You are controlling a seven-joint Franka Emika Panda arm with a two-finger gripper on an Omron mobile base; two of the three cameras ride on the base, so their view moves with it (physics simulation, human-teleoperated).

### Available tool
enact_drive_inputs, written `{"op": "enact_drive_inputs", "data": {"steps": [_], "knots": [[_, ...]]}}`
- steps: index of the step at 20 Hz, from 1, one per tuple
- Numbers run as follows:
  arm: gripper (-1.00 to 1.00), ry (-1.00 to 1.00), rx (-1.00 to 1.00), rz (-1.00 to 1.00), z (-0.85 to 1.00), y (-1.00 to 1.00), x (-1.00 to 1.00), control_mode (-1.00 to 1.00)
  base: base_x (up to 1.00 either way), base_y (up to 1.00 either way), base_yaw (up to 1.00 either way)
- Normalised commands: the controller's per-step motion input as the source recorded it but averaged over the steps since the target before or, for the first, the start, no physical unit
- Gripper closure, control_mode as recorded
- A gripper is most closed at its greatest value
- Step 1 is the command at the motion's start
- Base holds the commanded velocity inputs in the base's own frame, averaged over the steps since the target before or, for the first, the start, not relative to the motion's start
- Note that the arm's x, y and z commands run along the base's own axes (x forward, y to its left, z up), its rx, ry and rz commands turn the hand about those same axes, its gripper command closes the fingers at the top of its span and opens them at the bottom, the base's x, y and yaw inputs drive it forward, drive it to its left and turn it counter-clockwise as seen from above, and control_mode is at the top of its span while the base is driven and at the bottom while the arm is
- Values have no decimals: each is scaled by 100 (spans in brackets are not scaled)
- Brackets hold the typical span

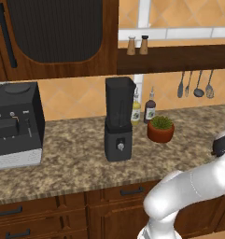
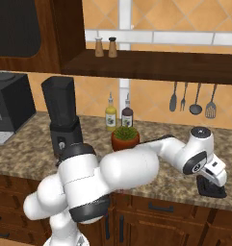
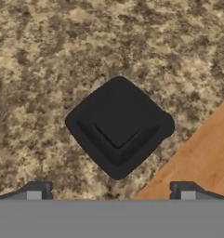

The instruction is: Close the lid blender by securely placing the lid on top.

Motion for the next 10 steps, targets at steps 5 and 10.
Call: {"op": "enact_drive_inputs", "data": {"steps": [5, 10], "knots": [[-100, 0, 5, 0, -26, -29, 32, -100, 0, 0, 0], [-100, 0, 2, 0, -35, -23, 22, -100, 0, 0, 0]]}}
